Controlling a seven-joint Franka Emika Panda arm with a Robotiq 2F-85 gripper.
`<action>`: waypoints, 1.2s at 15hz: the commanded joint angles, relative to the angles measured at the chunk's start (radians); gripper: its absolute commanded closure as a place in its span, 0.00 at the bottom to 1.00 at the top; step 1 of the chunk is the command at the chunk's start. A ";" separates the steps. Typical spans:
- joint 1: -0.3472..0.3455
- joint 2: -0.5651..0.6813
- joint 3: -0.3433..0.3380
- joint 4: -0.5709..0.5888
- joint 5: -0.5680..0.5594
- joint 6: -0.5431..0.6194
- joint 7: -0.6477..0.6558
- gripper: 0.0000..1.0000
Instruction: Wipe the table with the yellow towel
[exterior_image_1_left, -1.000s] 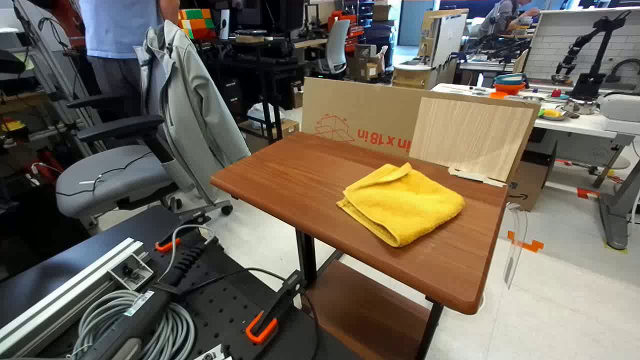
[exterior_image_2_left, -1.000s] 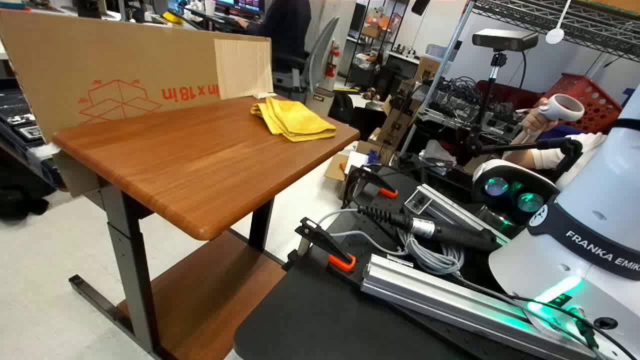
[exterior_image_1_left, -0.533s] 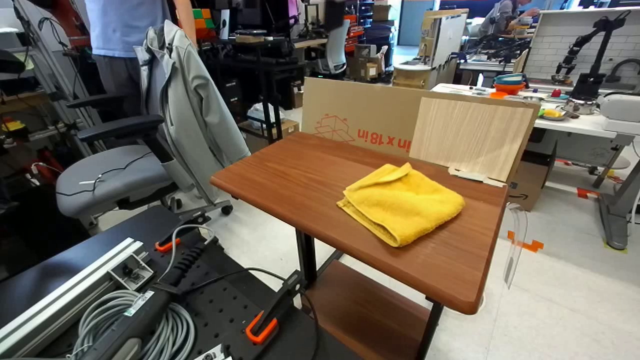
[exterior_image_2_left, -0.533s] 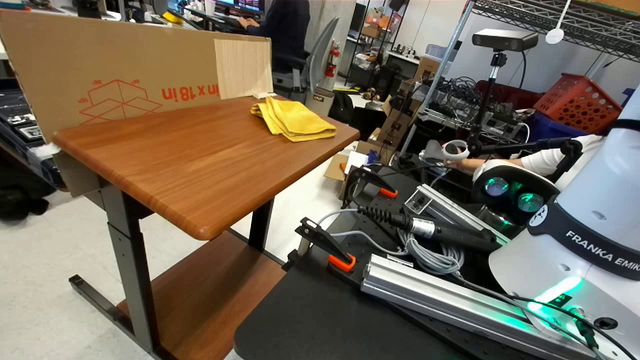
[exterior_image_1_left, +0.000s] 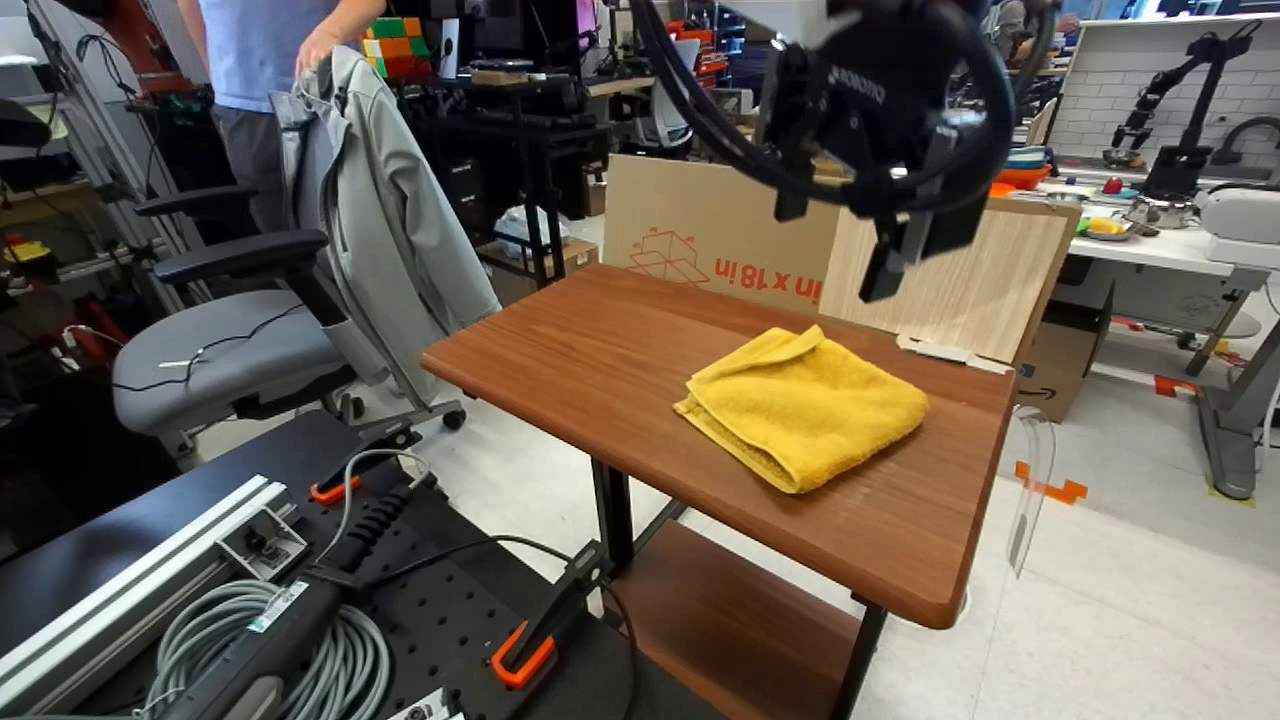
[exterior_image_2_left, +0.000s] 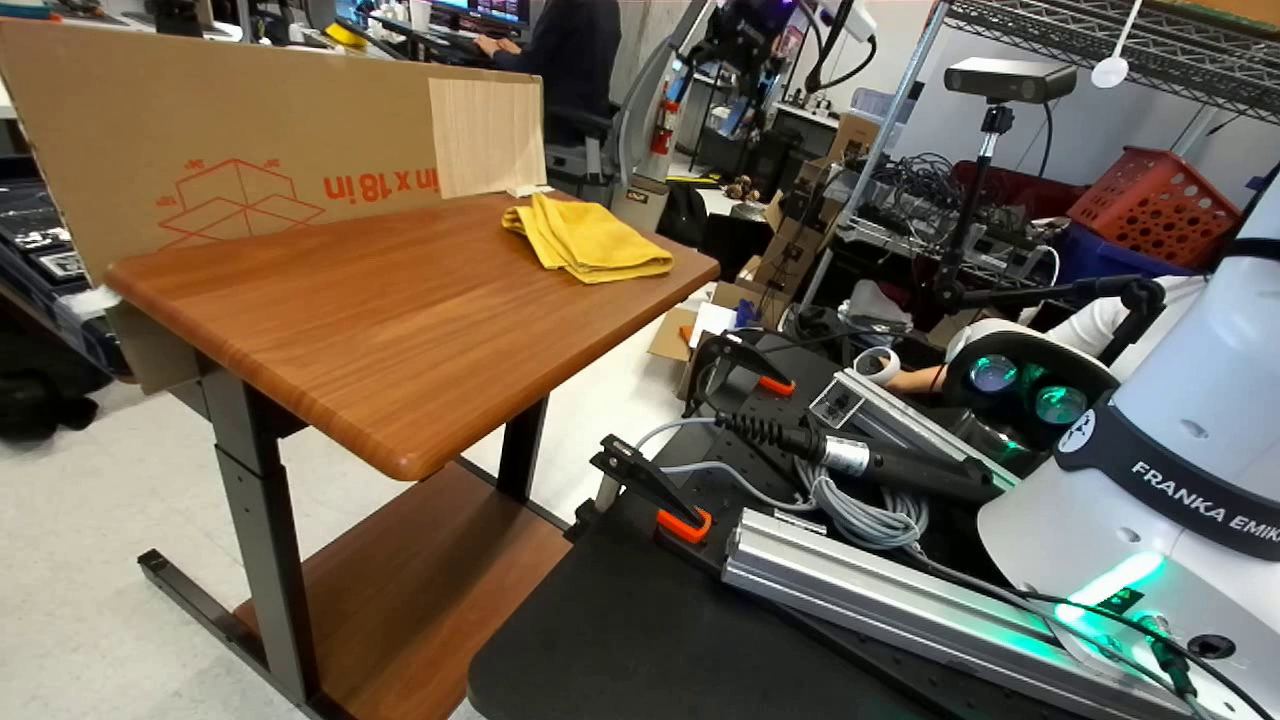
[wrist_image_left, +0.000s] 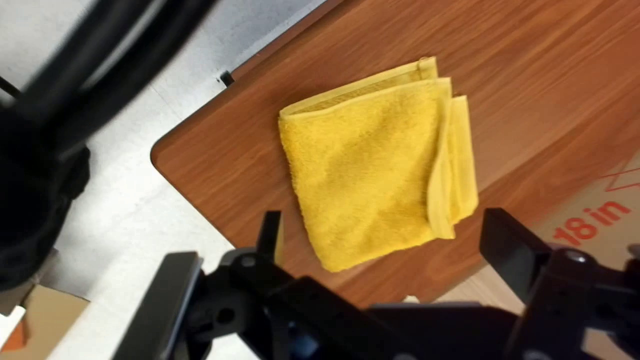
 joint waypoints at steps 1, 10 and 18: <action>-0.106 0.255 0.088 0.200 0.101 -0.020 0.055 0.00; -0.135 0.296 0.166 0.212 0.060 0.027 0.108 0.00; -0.057 0.532 0.221 0.394 -0.034 0.032 0.401 0.00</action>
